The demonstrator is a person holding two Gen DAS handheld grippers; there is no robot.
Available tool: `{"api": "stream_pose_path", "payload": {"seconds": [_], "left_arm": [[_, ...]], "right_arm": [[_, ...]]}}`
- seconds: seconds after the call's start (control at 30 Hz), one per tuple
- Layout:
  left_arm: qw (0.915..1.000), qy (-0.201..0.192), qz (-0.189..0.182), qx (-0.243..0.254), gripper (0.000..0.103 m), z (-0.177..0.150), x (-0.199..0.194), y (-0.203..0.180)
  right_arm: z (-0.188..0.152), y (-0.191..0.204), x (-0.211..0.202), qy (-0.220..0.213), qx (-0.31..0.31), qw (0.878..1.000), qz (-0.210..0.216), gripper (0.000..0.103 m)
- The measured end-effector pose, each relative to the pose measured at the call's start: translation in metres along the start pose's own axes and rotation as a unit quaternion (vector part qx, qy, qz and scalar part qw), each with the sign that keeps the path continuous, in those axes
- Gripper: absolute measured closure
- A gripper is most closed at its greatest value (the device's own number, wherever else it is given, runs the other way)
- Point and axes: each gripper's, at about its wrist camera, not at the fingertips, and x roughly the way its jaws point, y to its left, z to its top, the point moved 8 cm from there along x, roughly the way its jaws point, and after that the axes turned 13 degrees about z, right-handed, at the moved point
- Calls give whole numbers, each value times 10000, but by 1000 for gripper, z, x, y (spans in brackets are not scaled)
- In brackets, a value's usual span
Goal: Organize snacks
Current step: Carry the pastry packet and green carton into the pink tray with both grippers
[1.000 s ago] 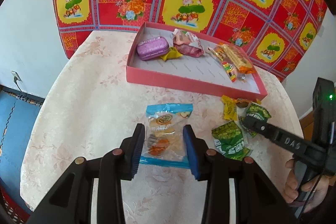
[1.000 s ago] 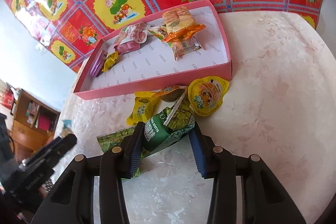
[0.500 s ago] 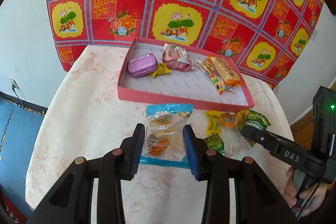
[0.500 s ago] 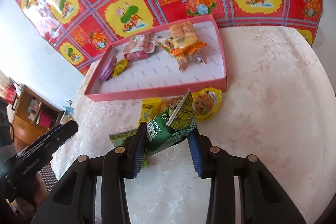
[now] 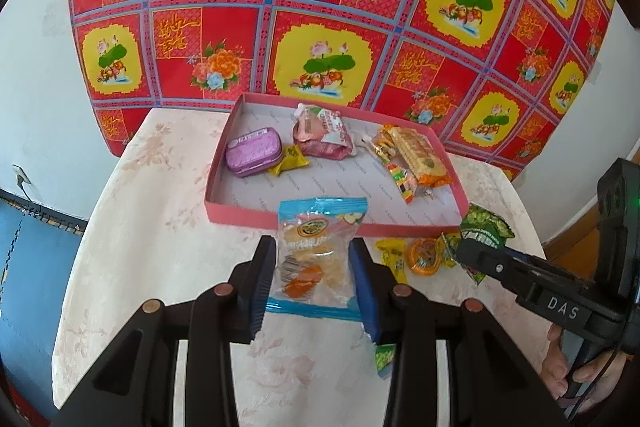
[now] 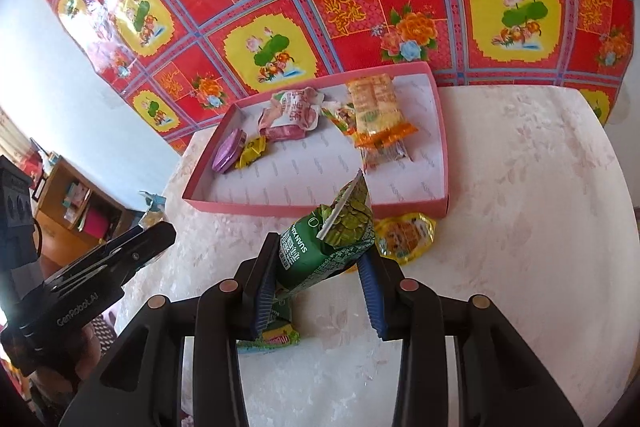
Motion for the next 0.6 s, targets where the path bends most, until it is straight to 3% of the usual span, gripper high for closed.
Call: {"api": "stream_pose_path", "payload": {"seconds": [0.6], "left_arm": [[9999,3,-164,45,64,35,25,-9]], "right_arm": [[29,-22,2,-143,162,9998,-15,64]]}}
